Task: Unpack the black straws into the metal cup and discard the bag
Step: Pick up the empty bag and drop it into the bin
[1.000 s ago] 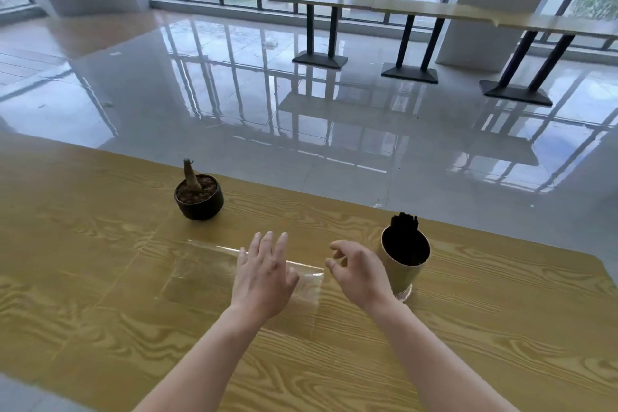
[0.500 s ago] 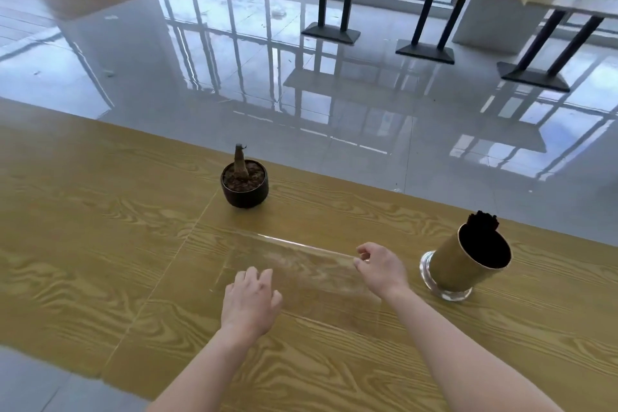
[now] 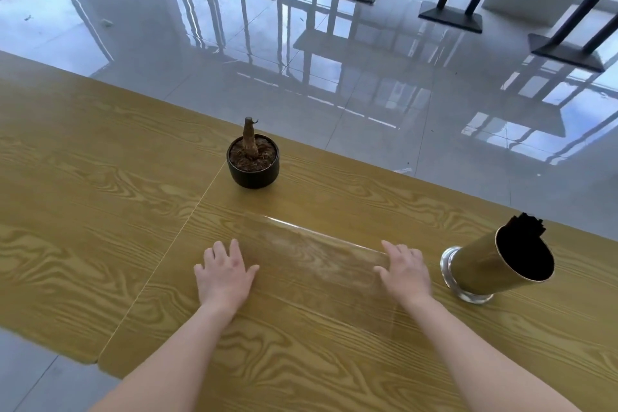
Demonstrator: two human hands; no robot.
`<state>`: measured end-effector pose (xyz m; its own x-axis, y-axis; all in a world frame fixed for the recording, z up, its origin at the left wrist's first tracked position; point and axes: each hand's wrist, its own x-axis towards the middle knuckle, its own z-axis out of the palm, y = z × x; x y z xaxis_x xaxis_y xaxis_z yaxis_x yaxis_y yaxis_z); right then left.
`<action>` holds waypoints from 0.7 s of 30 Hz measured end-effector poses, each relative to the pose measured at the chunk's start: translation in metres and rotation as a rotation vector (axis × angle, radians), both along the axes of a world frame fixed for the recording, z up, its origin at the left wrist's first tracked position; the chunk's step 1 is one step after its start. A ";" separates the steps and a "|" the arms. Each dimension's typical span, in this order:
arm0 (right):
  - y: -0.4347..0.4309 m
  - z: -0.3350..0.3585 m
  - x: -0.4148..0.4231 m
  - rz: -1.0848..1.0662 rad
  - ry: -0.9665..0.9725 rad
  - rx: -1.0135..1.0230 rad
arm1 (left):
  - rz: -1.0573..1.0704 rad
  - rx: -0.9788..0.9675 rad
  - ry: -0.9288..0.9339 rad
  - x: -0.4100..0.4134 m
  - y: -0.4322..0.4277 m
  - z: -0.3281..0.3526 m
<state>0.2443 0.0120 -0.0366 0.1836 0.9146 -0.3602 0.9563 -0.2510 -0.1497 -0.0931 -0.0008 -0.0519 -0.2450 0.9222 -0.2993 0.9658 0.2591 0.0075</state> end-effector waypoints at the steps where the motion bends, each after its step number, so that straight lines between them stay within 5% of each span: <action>1: 0.000 -0.002 -0.001 0.016 -0.005 0.023 | 0.015 0.017 -0.017 0.002 0.002 0.000; 15: 0.014 0.031 -0.018 -0.070 0.280 0.153 | 0.711 0.241 -0.784 0.006 0.007 0.003; 21: 0.018 0.057 -0.042 -0.034 0.269 0.220 | 0.719 0.431 -0.949 0.013 -0.017 0.024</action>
<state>0.2021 0.0304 0.0201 0.1404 0.9708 -0.1948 0.8668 -0.2156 -0.4496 -0.0799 -0.0177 -0.0283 -0.5842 0.7365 -0.3410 0.1767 0.5255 0.8323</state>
